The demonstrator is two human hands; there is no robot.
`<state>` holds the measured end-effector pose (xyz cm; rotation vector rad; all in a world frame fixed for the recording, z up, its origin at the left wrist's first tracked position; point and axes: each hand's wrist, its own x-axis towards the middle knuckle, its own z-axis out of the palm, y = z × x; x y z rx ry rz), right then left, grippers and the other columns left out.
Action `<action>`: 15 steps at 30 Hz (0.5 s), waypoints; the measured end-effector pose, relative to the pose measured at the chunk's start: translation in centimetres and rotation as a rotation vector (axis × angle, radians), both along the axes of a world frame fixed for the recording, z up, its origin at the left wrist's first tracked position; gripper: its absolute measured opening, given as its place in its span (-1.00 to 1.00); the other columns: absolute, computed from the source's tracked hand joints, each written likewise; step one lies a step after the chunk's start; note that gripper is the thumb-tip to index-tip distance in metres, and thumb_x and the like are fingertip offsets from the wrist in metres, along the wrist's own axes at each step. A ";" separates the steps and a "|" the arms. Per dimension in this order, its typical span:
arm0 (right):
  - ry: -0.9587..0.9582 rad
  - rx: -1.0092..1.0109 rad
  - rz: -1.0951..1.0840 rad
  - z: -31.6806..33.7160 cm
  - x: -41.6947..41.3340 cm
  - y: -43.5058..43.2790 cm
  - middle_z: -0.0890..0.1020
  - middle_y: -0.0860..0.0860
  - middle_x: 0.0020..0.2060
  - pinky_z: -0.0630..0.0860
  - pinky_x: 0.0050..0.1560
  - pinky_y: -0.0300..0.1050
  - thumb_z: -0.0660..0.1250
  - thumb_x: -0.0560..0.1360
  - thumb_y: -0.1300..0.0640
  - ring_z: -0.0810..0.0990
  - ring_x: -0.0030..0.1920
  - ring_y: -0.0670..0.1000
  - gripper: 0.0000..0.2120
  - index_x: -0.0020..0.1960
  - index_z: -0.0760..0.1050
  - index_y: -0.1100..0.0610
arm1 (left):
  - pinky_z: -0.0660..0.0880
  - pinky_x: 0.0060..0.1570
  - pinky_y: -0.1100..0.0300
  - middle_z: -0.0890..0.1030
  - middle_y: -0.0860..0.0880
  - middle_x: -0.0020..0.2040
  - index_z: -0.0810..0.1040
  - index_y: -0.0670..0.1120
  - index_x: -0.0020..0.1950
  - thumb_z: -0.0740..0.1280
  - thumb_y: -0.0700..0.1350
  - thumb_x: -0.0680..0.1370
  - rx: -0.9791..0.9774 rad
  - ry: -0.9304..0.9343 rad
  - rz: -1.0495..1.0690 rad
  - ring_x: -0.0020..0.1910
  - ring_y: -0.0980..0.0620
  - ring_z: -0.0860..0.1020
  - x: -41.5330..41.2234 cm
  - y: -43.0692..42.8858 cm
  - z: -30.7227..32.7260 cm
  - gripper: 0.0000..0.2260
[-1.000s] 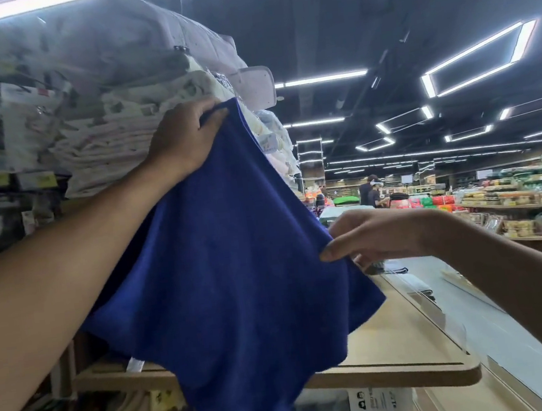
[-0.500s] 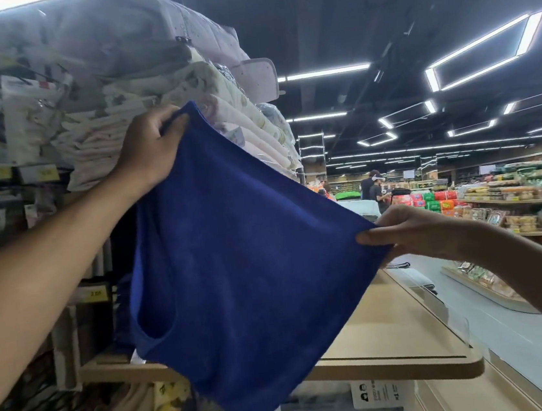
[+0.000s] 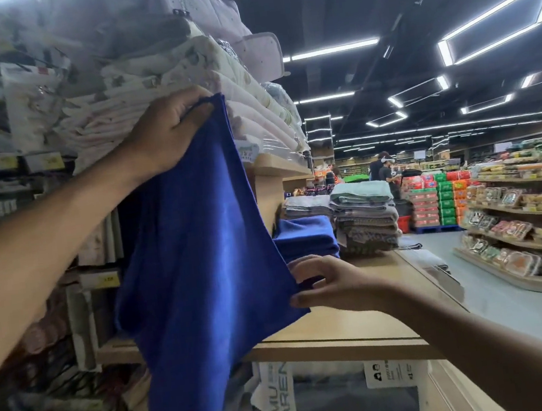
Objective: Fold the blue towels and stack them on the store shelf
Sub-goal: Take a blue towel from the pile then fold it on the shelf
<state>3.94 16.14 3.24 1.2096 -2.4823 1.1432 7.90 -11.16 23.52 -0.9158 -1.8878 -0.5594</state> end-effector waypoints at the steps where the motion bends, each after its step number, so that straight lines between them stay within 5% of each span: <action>1: -0.036 -0.087 0.032 -0.2 0.2 -0.8 0.64 -0.03 0.18 0.54 0.22 0.22 0.50 0.46 0.07 0.60 0.18 0.03 -0.74 0.11 0.66 0.15 | 0.40 0.02 0.17 0.60 -0.15 -0.03 0.55 -0.21 0.15 0.18 -0.06 0.68 -0.013 -0.018 0.004 -0.05 0.13 0.48 0.1 -0.1 -0.1 -0.75; 5: -0.177 -0.233 0.167 -0.5 0.3 -4.1 0.62 0.02 0.30 0.56 0.30 0.13 0.50 0.50 0.07 0.61 0.28 0.06 -0.65 0.23 0.64 0.19 | 0.40 0.03 0.18 0.60 -0.25 0.01 0.53 -0.24 0.14 0.16 -0.06 0.70 -0.063 -0.041 0.026 -0.03 0.11 0.49 0.3 -0.7 -0.6 -0.72; 10: -0.314 -0.230 0.225 -0.4 0.6 -4.5 0.70 0.18 0.14 0.58 0.23 0.09 0.40 0.57 0.29 0.67 0.11 0.08 -0.75 0.24 0.61 0.32 | 0.39 0.02 0.38 0.59 -0.05 -0.03 0.54 -0.14 0.13 0.16 -0.12 0.70 -0.039 -0.006 0.042 -0.07 0.31 0.50 0.7 -1.7 -1.3 -0.81; 15: -0.205 -0.157 0.220 -1.8 2.8 -5.1 0.64 0.11 0.22 0.49 0.33 0.24 0.46 0.54 0.13 0.63 0.22 0.14 -0.72 0.23 0.64 0.16 | 0.41 0.00 0.10 0.56 -0.31 -0.03 0.51 -0.30 0.11 0.12 -0.11 0.72 0.047 0.143 0.085 -0.06 -0.17 0.53 1.0 -2.3 -2.1 -0.71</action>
